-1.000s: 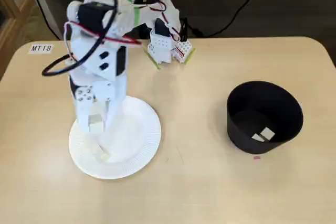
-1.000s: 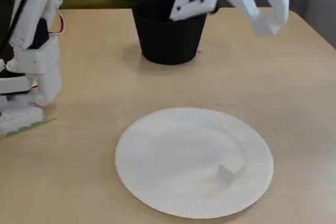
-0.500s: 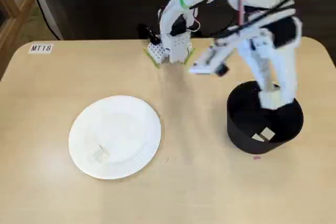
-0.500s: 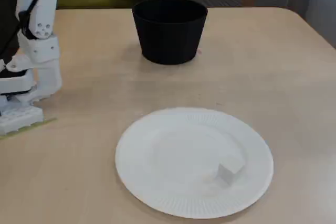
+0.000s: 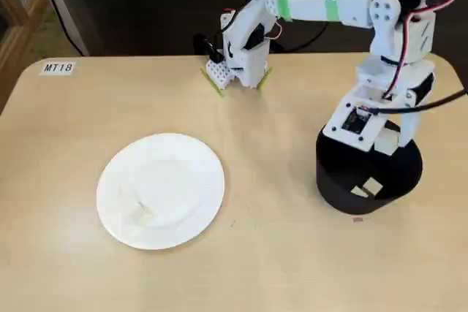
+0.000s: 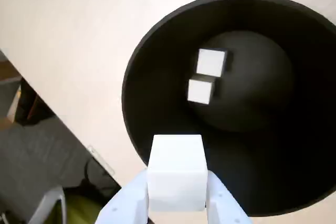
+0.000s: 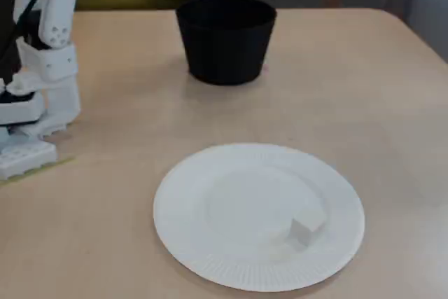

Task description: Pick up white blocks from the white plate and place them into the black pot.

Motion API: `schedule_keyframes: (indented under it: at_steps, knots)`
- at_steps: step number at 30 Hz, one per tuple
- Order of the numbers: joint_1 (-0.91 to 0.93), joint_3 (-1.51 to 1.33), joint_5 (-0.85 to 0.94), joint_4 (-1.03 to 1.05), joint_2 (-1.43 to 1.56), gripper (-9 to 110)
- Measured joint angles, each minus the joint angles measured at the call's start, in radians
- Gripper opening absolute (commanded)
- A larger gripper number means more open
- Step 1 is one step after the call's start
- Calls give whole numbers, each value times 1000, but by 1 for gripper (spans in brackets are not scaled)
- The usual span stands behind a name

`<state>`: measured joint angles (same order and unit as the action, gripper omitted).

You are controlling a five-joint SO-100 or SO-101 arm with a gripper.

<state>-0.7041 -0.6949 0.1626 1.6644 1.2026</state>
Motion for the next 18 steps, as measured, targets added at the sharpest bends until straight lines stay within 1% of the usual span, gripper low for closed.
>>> schedule_keyframes:
  at_steps: [2,6,9,13,16,18]
  knots:
    - [6,-5,-12,0,0,1]
    - [26,-31,-14,0,0,4]
    - [46,-75,-14,0,0,11]
    - [75,-107,-25,0,-2,14]
    - [89,-110,-25,0,-2,20]
    - [95,-110,-25,0,-2,21]
